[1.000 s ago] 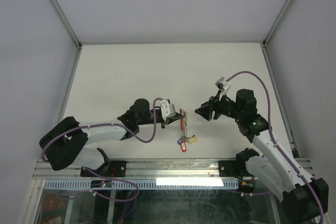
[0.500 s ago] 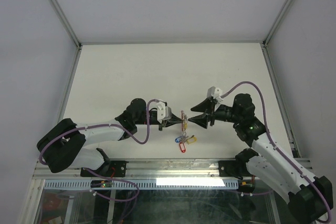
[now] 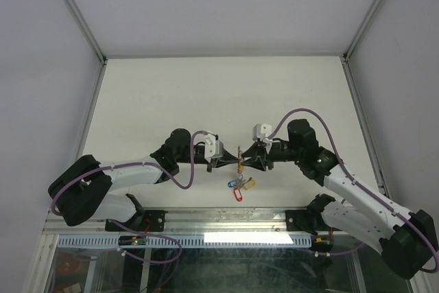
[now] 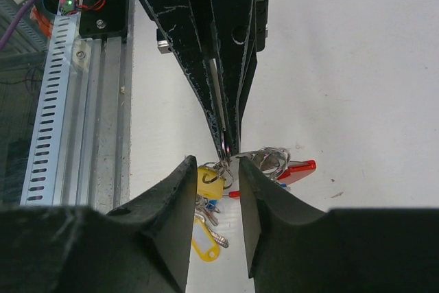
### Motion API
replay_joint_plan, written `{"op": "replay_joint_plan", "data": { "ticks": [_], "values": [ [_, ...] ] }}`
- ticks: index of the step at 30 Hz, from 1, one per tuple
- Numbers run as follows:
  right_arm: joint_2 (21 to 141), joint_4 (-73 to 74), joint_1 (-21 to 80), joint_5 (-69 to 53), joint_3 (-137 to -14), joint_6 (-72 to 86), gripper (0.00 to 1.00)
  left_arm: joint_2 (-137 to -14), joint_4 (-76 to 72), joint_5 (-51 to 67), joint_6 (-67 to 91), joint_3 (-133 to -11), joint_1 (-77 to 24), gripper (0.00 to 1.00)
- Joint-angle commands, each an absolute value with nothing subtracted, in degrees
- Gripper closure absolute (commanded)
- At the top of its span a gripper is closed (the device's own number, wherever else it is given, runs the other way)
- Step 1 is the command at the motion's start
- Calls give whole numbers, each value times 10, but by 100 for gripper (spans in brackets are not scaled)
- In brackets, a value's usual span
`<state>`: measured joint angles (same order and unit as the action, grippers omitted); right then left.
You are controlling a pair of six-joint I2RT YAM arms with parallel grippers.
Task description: Put the keys on the keyring
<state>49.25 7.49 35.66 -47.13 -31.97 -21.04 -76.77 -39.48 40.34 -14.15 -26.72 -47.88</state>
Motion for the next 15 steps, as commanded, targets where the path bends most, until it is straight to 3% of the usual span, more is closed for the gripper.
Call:
{"op": "replay_joint_plan", "data": {
  "ticks": [1,15],
  "values": [
    [499,56,372,-454,-339,-230,68,-751,-436,431,-148,-272,-473,100],
    [507,64,383,-415,-335,-235,73,-753,-437,445,-148,-274,-473,100]
  ]
}}
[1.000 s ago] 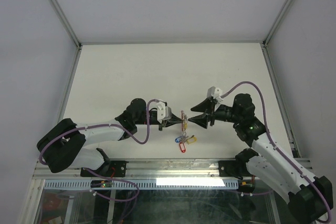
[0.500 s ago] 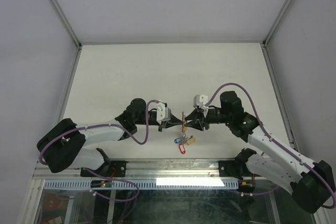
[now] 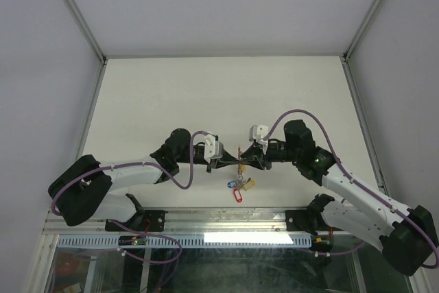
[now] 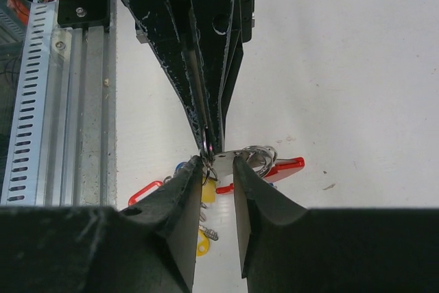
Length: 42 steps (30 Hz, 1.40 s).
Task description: Put the keys on the keyring
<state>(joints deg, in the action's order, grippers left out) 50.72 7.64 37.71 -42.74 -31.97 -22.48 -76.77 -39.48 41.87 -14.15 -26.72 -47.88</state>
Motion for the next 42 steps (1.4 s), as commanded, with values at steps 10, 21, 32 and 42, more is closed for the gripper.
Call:
{"op": "replay_joint_plan", "data": {
  "ticks": [10,21,32,42],
  "values": [
    [526,82,391,-416,-344,-245,88,-754,-436,444,-147,-274,-473,100],
    [545,172,395,-408,-403,-255,100,-756,-432,425,-149,-276,-473,98],
    [585,349,428,-321,-503,-293,100,-737,-430,386,-156,-267,-473,87],
    [653,446,465,-249,-607,-276,100,-741,-436,391,-151,-266,-474,86]
  ]
}}
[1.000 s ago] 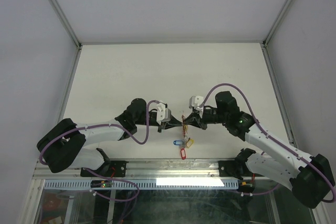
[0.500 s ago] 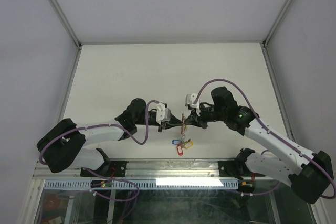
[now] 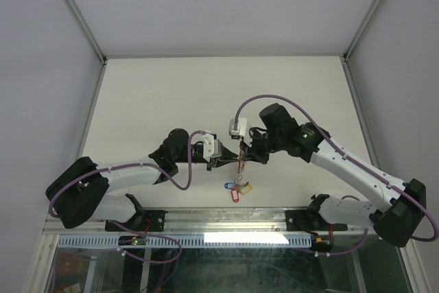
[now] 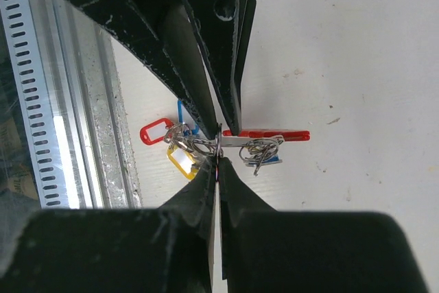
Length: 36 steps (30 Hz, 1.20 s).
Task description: Put the keys on the keyring
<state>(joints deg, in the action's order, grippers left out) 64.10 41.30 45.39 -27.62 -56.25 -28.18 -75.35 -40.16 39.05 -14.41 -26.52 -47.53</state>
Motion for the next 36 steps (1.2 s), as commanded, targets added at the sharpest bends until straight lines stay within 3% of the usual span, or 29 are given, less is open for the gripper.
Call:
{"op": "replay_joint_plan", "data": {
  "ticks": [1,21,26,31,36],
  "values": [
    [656,446,468,-247,-610,-275,100,-742,-437,392,-151,-267,-474,86],
    [666,385,480,-235,-606,-256,100,-756,-423,417,-156,-278,-476,86],
    [670,379,480,-234,-603,-257,100,-755,-417,420,-160,-280,-476,100],
    [660,365,478,-234,-589,-255,100,-755,-410,420,-159,-283,-476,100],
    [614,315,478,-216,-553,-221,66,-756,-413,401,-146,-283,-476,100]
  ]
}}
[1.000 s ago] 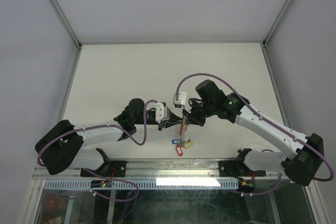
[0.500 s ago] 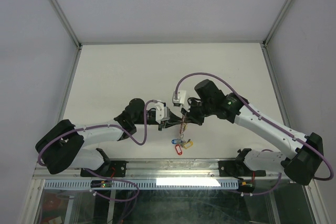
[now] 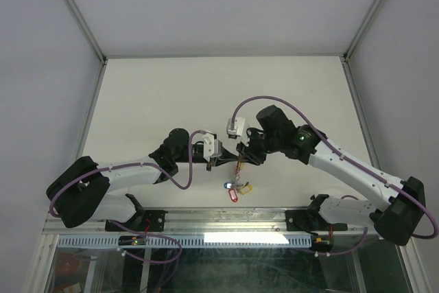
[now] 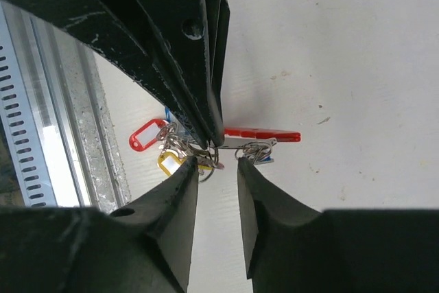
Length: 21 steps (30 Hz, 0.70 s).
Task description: Put the keys on the keyring
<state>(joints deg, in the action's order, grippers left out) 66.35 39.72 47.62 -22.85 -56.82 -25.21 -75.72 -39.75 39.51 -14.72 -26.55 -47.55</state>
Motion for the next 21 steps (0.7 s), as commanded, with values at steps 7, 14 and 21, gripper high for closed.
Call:
{"op": "replay_joint_plan", "data": {
  "ticks": [7,14,21],
  "values": [
    [557,238,434,-214,-524,-116,58,-766,-448,369,-110,-273,-471,100],
    [549,178,352,-260,-481,39,54,-778,-509,344,-55,-254,-455,100],
    [500,118,352,-201,-411,206,56,-777,-544,290,-19,-235,-442,100]
  ]
}}
